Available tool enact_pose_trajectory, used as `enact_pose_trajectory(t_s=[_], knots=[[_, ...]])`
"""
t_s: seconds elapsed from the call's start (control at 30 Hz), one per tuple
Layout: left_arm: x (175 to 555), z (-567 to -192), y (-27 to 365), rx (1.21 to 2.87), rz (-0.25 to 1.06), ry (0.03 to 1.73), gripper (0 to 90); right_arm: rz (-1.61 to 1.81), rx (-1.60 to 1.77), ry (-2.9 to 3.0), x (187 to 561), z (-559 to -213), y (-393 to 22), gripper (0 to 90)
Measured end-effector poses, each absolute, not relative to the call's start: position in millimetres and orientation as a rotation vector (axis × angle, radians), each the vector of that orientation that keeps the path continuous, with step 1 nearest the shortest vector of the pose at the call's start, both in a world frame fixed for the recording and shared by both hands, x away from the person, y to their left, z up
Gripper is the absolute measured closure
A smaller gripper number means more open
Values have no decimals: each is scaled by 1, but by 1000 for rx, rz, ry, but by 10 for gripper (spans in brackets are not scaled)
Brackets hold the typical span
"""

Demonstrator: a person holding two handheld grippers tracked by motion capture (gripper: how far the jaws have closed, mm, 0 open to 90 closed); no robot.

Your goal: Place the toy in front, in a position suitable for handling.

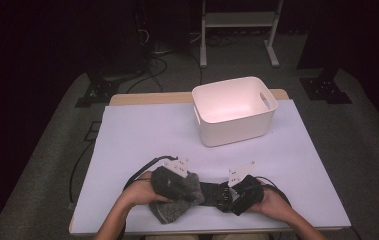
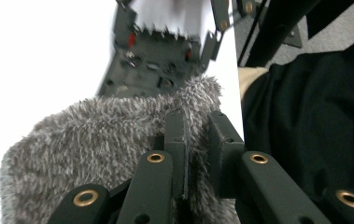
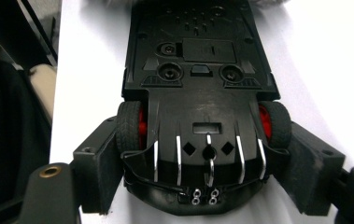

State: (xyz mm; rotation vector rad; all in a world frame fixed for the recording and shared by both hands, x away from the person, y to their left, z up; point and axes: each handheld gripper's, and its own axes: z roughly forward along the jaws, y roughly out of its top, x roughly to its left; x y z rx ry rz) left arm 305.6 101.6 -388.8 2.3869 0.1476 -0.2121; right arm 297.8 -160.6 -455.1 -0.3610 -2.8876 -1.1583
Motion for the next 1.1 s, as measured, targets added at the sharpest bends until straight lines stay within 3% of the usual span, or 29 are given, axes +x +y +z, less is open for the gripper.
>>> enact_pose_trajectory(t_s=[0.23,0.4,0.9,1.1], knots=[[312,-386,82,2350,-237,115,796,-1162,-327,-2912,298,-454,-157,232],[313,-405,61,2456,-233,99,796,-1179,-317,-2932,296,-455,-157,232],[314,-405,122,2454,-136,255,788,-1193,-289,-2952,293,-458,-158,232],[314,-406,121,2424,-135,250,788,-1198,-282,-2956,292,-459,-158,232]])
